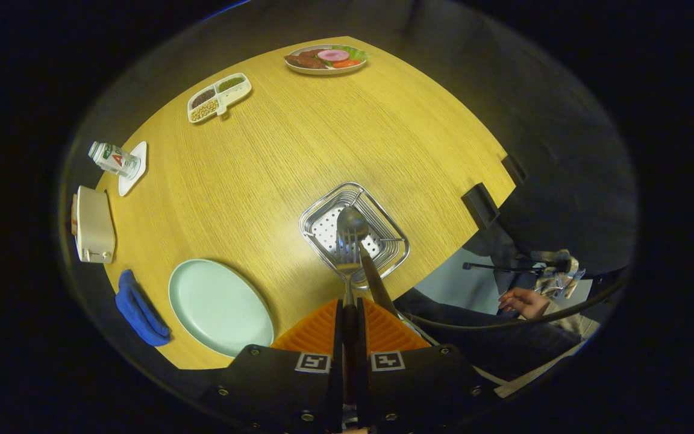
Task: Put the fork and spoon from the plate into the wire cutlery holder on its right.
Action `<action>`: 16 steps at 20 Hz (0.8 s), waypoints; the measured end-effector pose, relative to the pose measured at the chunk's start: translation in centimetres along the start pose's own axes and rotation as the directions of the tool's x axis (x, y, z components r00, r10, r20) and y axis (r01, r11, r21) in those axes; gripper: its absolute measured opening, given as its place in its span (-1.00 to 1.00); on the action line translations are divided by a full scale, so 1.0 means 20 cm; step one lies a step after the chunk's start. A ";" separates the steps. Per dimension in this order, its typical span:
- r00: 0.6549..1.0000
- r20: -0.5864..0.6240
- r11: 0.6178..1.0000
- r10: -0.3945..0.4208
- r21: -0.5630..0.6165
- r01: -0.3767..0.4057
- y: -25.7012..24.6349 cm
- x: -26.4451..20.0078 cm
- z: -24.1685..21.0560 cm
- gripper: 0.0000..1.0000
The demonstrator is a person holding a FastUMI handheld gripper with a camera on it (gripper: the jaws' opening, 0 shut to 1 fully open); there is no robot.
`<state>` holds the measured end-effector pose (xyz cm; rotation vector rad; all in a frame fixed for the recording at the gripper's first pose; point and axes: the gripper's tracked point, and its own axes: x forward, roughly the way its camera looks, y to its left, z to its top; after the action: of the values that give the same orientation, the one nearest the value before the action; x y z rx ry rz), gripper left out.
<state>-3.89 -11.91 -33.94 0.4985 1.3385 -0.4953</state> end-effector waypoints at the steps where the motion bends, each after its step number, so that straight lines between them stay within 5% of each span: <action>1: 1.000 0.010 1.000 -0.001 -0.004 0.001 0.00 -0.02 0.01 -0.67; 2: 1.000 0.021 1.000 0.004 -0.009 -0.004 0.01 -0.03 0.02 -0.41; 3: 0.999 0.037 1.000 0.022 -0.010 -0.022 0.03 -0.04 0.04 -0.39; 6: 0.997 0.068 0.999 0.031 -0.024 -0.029 0.04 -0.06 0.05 1.00; 16: 0.967 0.248 0.995 0.060 -0.098 -0.036 0.06 -0.16 0.16 0.95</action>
<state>-1.21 -12.74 -30.27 0.3774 1.0983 -0.4385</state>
